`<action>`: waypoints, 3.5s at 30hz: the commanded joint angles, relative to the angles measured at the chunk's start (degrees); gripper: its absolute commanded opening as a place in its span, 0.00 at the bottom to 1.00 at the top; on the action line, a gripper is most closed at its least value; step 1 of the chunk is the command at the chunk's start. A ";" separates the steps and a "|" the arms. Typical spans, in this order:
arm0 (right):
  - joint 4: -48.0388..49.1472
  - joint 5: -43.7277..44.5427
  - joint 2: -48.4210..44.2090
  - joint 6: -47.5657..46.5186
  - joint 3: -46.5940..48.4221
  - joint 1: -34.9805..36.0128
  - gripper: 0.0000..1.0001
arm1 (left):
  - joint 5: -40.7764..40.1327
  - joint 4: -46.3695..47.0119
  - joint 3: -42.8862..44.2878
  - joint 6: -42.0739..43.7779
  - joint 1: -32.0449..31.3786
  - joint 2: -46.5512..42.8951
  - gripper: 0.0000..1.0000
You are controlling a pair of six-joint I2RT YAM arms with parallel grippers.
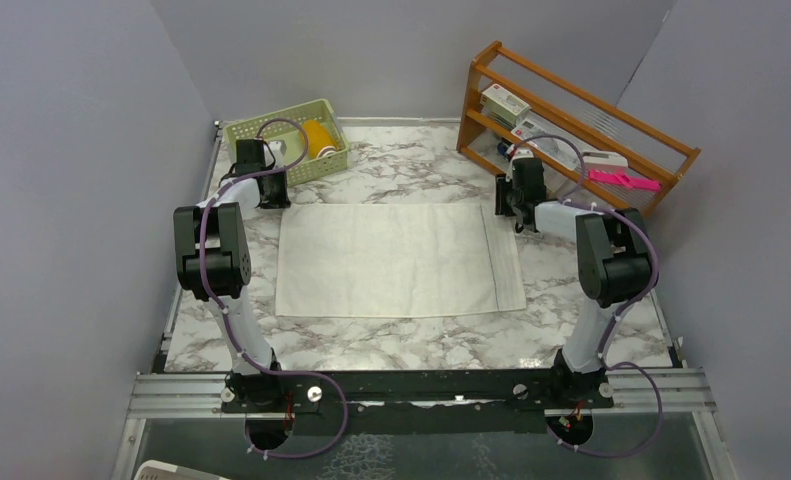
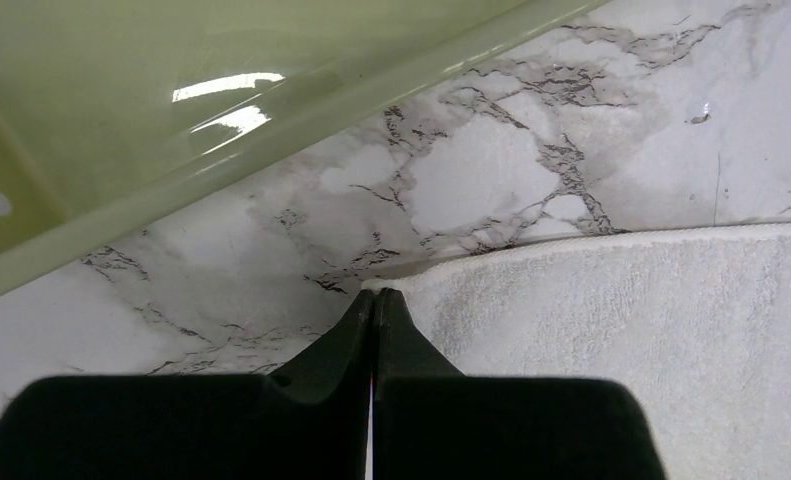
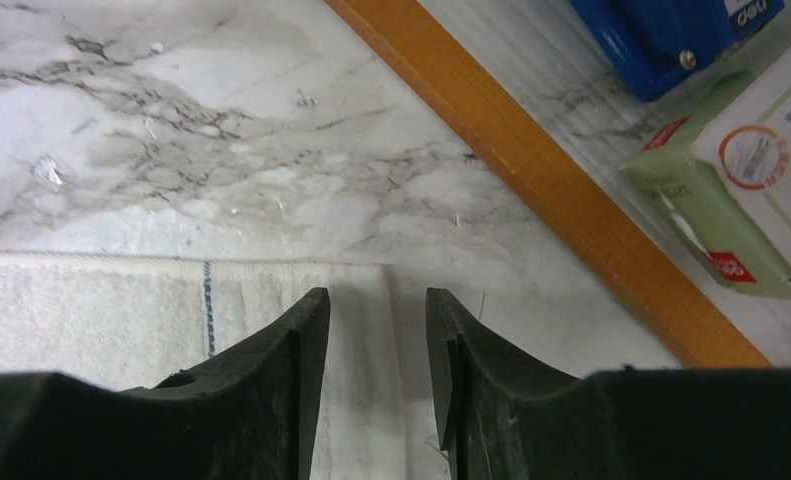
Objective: Roll the towels
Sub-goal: Fold the towel at the center of the board.
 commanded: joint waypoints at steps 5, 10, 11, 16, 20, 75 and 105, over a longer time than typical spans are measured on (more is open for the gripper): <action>-4.51 0.33 3.94 -1.76 5.05 0.33 0.41 | 1.18 -0.52 1.90 0.13 -0.14 -1.14 0.00; -5.66 0.01 3.95 -1.72 5.14 0.35 0.41 | 1.18 -0.56 2.02 0.18 -0.16 -1.08 0.00; -5.71 -0.14 3.90 -1.65 4.99 0.40 0.41 | 1.08 -0.63 2.01 0.16 -0.21 -1.15 0.00; -7.80 -1.06 4.39 -0.81 5.32 0.33 0.39 | -0.16 -1.69 3.18 0.16 -0.10 -0.96 0.00; -9.07 -1.80 4.45 -0.28 4.96 0.33 0.27 | 0.09 -1.84 3.67 -0.53 -0.12 -0.67 0.00; -14.54 6.62 -20.41 15.05 -2.30 -3.76 0.01 | -3.56 12.40 -24.80 -10.15 1.22 -30.58 0.00; -19.01 9.61 -27.38 25.15 -14.98 -3.82 0.29 | 2.08 2.21 -36.56 -20.36 0.97 -37.15 0.20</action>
